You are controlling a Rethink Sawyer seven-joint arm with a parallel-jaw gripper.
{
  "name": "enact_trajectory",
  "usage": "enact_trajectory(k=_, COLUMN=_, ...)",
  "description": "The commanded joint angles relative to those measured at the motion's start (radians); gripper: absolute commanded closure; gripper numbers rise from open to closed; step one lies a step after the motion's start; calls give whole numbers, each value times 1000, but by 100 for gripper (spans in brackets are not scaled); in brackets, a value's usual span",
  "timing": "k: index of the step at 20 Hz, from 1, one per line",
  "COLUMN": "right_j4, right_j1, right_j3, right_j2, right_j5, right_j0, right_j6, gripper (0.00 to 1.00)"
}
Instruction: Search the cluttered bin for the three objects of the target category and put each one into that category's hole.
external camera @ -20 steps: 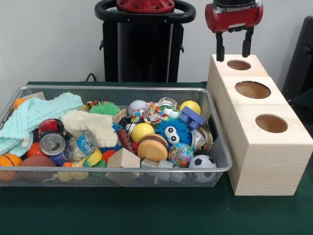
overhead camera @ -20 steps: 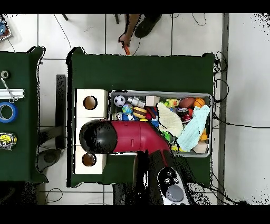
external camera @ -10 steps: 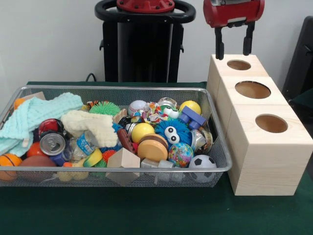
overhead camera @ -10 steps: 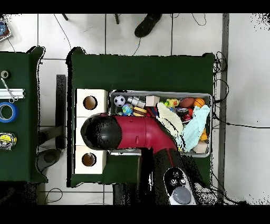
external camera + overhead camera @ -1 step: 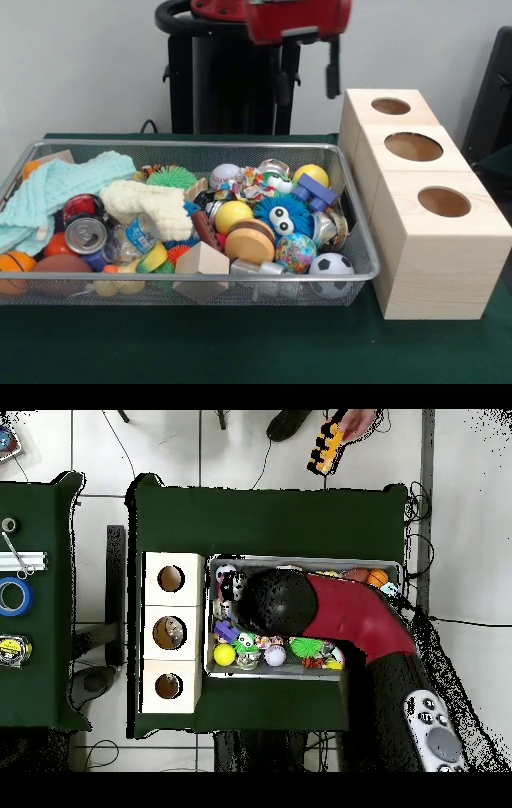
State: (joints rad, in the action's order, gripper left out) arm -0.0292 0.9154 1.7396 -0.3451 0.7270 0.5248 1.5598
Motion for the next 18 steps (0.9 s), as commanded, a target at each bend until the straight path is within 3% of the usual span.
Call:
enact_trajectory(k=1, right_j4=-29, right_j1=-27, right_j3=-27, right_j2=-95, right_j5=127, right_j0=120, right_j6=-190, gripper=0)
enact_trajectory(k=6, right_j4=-42, right_j1=13, right_j3=44, right_j2=-103, right_j5=87, right_j0=203, right_j6=-187, gripper=0)
enact_trajectory(k=10, right_j4=-70, right_j1=-33, right_j3=124, right_j2=-147, right_j5=-63, right_j0=293, right_j6=-194, gripper=0)
enact_trajectory(k=13, right_j4=-85, right_j1=5, right_j3=208, right_j2=-182, right_j5=-106, right_j0=359, right_j6=-217, gripper=0)
enact_trajectory(k=18, right_j4=-66, right_j1=67, right_j3=282, right_j2=-244, right_j5=-106, right_j0=446, right_j6=-197, gripper=0)
